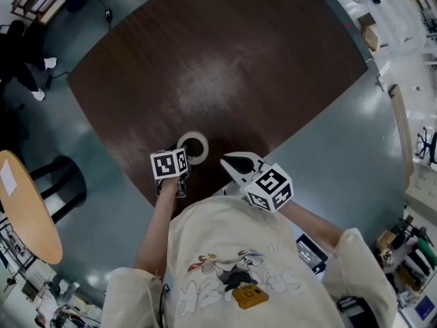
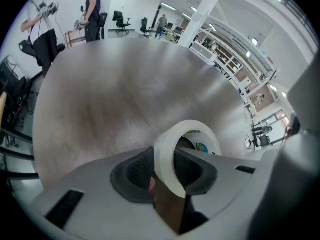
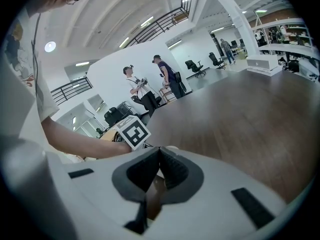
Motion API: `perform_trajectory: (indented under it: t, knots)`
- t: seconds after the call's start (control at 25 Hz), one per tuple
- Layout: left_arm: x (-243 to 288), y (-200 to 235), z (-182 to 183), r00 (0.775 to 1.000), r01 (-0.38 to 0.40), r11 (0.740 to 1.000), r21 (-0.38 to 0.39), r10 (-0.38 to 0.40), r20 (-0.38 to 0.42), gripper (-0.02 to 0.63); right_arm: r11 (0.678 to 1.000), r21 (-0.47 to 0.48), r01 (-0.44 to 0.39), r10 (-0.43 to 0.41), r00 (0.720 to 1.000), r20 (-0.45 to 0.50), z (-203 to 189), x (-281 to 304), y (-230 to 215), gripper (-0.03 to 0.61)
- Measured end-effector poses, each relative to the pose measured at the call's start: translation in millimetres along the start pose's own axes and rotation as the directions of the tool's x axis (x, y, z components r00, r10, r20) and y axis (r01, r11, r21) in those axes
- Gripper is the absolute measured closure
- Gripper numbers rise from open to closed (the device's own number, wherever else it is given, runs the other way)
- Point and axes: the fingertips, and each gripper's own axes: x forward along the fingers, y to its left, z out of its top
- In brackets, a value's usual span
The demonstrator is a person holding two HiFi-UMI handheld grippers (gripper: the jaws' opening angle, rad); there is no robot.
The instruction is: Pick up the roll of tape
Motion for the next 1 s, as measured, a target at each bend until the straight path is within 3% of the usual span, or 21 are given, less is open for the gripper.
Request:
perform_trajectory:
  t: [0.08,0.4,0.68,1.0]
  knots:
    - [-1,1,2,0.999,-0.04,0.998,0.051,0.04,0.007,0.509,1.0,-0.005,-0.001,0.001,1.0,0.005,1,1,2,0.572]
    - [-12,10,8,0.994,-0.105,0.993,0.062,0.102,0.05,0.518,1.0,-0.021,0.012,-0.012,0.999,0.03,-1,-10,8,0.572]
    - [-66,-10,18,0.98,-0.071,0.996,0.055,0.059,0.189,0.518,0.999,-0.051,0.011,-0.008,0.998,0.062,-4,-24,31,0.572]
    - [-140,-31,15,0.937,-0.025,0.998,0.056,0.003,0.35,0.52,0.997,-0.073,0.032,-0.025,0.995,0.097,-14,-37,55,0.572]
